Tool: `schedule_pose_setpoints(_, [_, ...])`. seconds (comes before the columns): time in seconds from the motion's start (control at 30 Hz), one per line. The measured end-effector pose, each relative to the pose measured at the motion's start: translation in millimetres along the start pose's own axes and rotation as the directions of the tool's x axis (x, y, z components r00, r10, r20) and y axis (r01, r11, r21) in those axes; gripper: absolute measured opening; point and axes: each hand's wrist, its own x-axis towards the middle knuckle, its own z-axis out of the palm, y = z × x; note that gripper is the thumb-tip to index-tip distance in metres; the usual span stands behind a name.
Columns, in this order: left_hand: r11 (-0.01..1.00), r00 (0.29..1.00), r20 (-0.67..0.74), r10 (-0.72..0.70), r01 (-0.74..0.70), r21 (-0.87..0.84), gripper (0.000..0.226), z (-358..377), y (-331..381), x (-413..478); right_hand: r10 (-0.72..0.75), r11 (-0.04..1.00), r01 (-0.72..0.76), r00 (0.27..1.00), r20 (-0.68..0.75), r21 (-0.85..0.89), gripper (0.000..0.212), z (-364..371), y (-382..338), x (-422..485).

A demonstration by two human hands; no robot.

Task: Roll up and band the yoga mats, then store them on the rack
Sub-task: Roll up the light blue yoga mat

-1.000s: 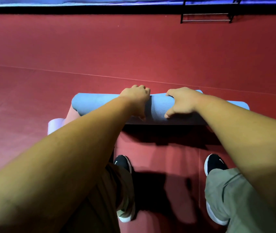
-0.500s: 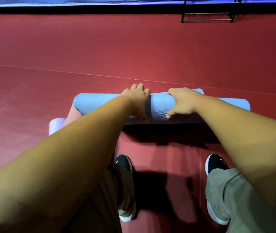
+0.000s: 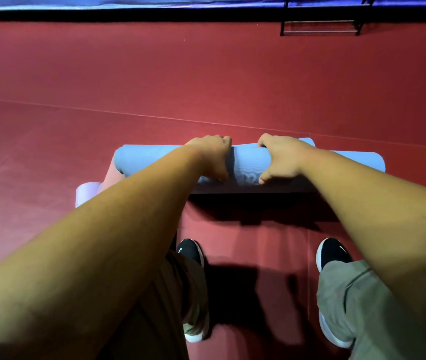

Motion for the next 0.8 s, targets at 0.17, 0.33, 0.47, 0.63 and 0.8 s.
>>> schedule_pose_setpoints(0.17, [0.979,0.999,-0.036,0.016,-0.008,0.204,0.111,1,0,-5,0.015,0.999,-0.016,1.000,0.006,0.040,0.110,-1,-1,1])
schedule_pose_setpoints(0.33, [1.000,1.000,-0.010,0.025,-0.025,0.011,0.083,-9,-4,2,-0.010,1.000,0.010,1.000,0.012,0.030,0.107,-2,-6,-1])
schedule_pose_setpoints(0.47, [0.998,0.999,0.005,0.039,-0.039,-0.048,0.076,-10,-10,6,-0.031,0.999,0.030,0.999,-0.010,-0.033,0.122,3,-9,-2])
schedule_pose_setpoints(0.63, [0.992,0.997,0.073,-0.005,0.014,-0.124,0.081,-3,-15,7,-0.048,0.999,0.049,0.998,-0.038,0.020,0.111,2,-11,-5])
schedule_pose_setpoints(0.8, [1.000,0.999,0.053,0.005,-0.006,0.024,0.121,4,-17,-3,-0.015,0.999,0.016,1.000,-0.018,0.049,0.112,-3,-18,-7])
